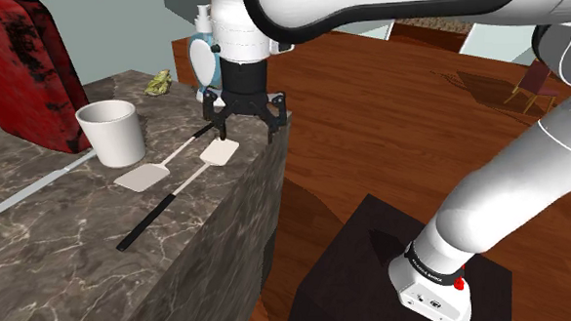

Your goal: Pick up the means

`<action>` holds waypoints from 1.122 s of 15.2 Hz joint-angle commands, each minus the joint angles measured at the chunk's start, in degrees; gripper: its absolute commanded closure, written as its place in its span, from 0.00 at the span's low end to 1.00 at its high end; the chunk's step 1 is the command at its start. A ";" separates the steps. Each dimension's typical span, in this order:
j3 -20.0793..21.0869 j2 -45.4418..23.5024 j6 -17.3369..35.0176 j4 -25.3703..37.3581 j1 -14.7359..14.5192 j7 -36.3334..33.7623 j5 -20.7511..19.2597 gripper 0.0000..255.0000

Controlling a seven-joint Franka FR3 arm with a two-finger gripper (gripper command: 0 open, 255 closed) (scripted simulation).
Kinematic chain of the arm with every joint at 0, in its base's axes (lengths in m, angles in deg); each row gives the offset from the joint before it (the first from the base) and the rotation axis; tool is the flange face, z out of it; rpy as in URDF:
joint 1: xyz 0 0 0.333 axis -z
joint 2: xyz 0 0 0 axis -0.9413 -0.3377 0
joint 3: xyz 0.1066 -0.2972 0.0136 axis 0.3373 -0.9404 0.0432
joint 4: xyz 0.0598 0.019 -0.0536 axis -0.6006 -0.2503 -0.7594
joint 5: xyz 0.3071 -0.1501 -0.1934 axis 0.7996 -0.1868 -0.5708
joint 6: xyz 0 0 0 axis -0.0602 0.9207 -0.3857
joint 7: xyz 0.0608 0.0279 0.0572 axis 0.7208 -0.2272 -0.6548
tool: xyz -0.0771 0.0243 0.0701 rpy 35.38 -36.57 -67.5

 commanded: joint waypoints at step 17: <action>3.03 -33.41 -3.25 28.79 -9.91 -33.23 -23.17 0.00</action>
